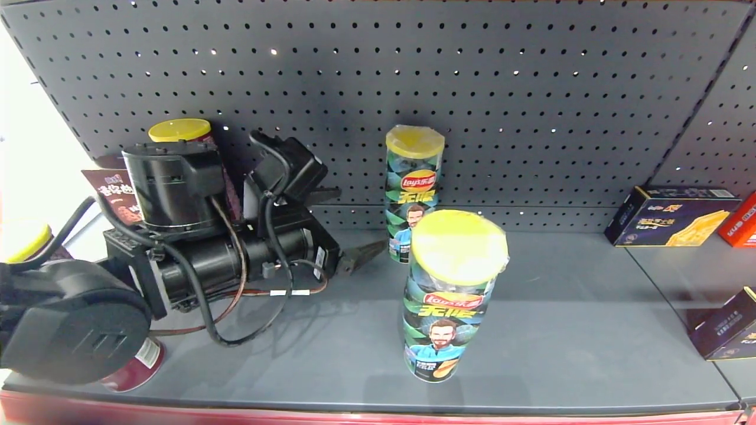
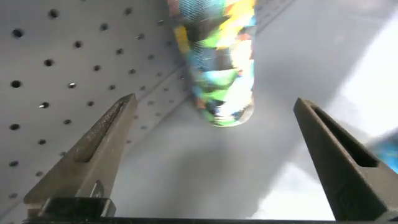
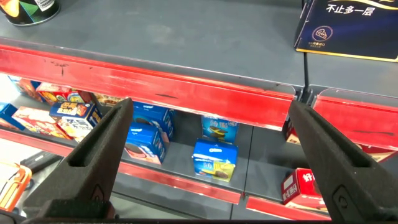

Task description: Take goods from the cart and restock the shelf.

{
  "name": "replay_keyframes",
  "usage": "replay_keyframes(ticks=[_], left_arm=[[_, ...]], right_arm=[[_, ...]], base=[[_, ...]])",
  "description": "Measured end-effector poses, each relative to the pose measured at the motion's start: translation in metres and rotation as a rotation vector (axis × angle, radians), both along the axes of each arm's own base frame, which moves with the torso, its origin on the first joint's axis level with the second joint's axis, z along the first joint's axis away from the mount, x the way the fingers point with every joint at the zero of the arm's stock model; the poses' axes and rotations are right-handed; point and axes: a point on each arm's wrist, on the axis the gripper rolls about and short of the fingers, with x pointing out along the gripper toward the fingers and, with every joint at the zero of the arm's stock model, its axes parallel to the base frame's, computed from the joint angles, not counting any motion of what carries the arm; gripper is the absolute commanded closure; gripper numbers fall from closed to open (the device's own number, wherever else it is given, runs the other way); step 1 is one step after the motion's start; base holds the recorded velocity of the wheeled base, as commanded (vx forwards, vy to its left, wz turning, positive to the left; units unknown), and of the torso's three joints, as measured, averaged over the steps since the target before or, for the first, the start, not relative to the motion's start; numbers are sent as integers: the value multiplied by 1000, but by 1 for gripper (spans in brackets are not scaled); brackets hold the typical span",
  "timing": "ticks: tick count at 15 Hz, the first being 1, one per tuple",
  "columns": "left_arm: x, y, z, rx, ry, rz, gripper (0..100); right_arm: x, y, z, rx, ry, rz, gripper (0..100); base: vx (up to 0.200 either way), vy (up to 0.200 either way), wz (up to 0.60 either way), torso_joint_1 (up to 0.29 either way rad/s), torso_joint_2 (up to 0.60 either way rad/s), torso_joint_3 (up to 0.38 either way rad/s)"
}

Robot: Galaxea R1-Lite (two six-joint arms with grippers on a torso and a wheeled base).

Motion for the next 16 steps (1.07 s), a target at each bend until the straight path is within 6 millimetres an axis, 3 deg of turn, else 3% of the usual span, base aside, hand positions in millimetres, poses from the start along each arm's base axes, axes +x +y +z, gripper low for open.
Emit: replay_keyframes(ticks=[6,16], left_arm=[[-52,-4,29,-101,-35,-24,0],[-159,53,69,-186,-144,-115,0]], right_arm=[[0,0,0,0,0,0,0],[0,0,0,0,0,0,0]], base=[[0,0,0,0,0,0],[0,0,0,0,0,0]])
